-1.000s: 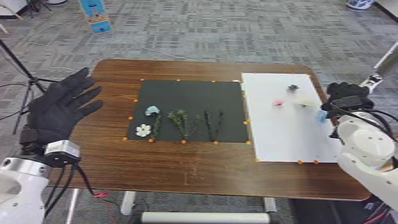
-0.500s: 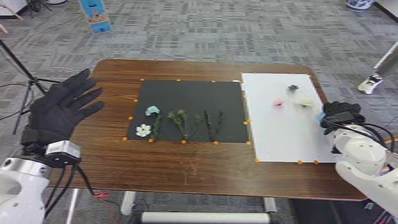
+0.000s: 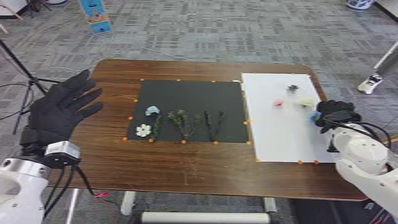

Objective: Arrange flowers

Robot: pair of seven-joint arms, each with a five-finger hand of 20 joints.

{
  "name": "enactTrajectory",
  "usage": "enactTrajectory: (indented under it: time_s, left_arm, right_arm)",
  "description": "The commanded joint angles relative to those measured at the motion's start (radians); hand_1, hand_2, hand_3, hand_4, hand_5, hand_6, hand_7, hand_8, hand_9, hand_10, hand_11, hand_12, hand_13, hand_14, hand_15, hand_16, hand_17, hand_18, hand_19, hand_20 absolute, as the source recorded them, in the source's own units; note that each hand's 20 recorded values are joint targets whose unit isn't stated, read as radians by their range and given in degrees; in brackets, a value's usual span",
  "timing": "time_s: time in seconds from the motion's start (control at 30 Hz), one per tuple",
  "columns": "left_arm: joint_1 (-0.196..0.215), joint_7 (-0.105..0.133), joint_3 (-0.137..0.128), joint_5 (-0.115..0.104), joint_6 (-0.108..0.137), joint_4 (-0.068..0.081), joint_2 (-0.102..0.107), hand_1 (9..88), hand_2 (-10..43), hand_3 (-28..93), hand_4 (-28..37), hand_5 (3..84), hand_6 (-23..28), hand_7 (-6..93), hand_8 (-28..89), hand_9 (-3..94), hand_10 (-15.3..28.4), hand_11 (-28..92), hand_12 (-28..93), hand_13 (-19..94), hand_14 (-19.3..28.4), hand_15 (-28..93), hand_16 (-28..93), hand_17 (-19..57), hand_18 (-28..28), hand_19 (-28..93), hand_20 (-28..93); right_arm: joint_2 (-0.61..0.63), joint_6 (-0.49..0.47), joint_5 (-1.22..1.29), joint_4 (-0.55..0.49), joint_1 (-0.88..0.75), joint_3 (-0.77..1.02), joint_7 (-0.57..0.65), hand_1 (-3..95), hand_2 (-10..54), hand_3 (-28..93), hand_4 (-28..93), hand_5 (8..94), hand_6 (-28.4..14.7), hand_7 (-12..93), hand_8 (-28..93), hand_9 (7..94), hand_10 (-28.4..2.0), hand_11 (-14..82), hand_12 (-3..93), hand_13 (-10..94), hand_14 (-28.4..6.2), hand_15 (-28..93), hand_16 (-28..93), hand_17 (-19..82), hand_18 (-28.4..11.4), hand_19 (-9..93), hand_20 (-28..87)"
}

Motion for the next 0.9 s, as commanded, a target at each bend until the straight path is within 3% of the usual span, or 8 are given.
enactTrajectory:
  time_s: [0.03,0.17,0.27,0.33,0.47,0.6,0.9]
  left_arm:
    - [0.010,-0.008,-0.006,-0.005,0.013,-0.012,0.000,20.8,-5.2,70,-28.3,29.2,2.3,16.0,-8,25.8,11.2,14,16,21,13.5,20,3,-11.4,22.6,43,8]
    - [0.006,-0.011,-0.008,-0.005,0.017,-0.012,0.001,20.8,-5.1,70,-28.3,29.2,2.3,15.9,-8,25.8,11.2,14,16,21,13.6,21,3,-11.3,22.5,43,8]
    - [0.011,-0.010,-0.014,-0.004,0.020,-0.015,-0.003,20.7,-5.2,70,-28.3,29.2,2.2,16.0,-8,25.8,11.2,14,15,21,13.5,21,3,-11.4,22.5,43,8]
    - [0.015,-0.013,-0.018,-0.004,0.019,-0.017,-0.005,20.7,-5.2,70,-28.3,29.2,2.3,16.1,-8,25.8,11.2,14,16,21,13.6,21,3,-11.4,22.5,43,8]
    - [0.020,-0.015,-0.022,-0.005,0.020,-0.018,-0.007,20.8,-5.1,70,-28.3,29.2,2.3,16.1,-9,25.8,11.1,14,16,21,13.6,20,3,-11.4,22.5,43,8]
    - [0.017,-0.016,-0.021,-0.006,0.020,-0.017,-0.007,20.7,-5.2,70,-28.3,29.2,2.3,16.0,-8,25.8,11.1,14,16,21,13.6,21,3,-11.3,22.5,43,8]
    - [0.014,-0.023,-0.022,-0.006,0.016,-0.014,-0.005,20.9,-5.1,70,-28.3,29.3,2.3,16.0,-8,25.9,11.2,14,15,21,13.6,20,3,-11.3,22.5,43,8]
  right_arm:
    - [-0.024,0.021,0.010,0.004,-0.003,-0.002,-0.024,44.3,-9.5,81,-28,47.5,1.1,28,-14,53.5,-8.5,23.9,21.9,56,-8.0,85,32,31,-19.2,89,59]
    - [-0.033,0.080,-0.001,0.016,-0.008,-0.012,-0.025,44.0,-9.5,82,-28,52.3,1.9,33,-15,56.7,-8.4,31.7,24.1,58,-7.8,85,31,32,-19.1,90,59]
    - [-0.039,0.079,0.005,0.006,-0.019,0.004,-0.022,48.4,-9.5,74,-28,55.3,2.3,39,0,65.9,-6.1,23.8,42.4,61,-7.1,85,33,34,-18.8,91,58]
    - [-0.043,0.024,0.006,-0.017,-0.031,0.033,-0.006,48.7,-9.5,73,-28,55.0,2.3,40,1,67.0,-5.9,22.7,44.8,61,-7.2,85,33,34,-18.9,91,58]
    - [-0.045,-0.050,0.040,-0.052,-0.043,0.078,-0.009,44.8,-9.5,81,-28,53.0,2.1,36,-14,61.7,-7.4,27.5,36.4,59,-7.5,84,34,33,-19.0,90,59]
    - [-0.053,-0.112,0.072,-0.061,-0.032,0.097,-0.016,44.3,-9.5,86,-28,50.6,1.1,33,-15,57.1,-9.7,32.2,26.5,57,-7.3,83,38,32,-19.0,89,59]
    - [-0.069,-0.193,0.196,-0.078,-0.042,0.163,-0.025,45.0,-9.5,87,-28,46.6,-1.8,27,-13,52.1,-11.0,28.3,23.6,55,-7.3,81,41,30,-19.4,88,60]
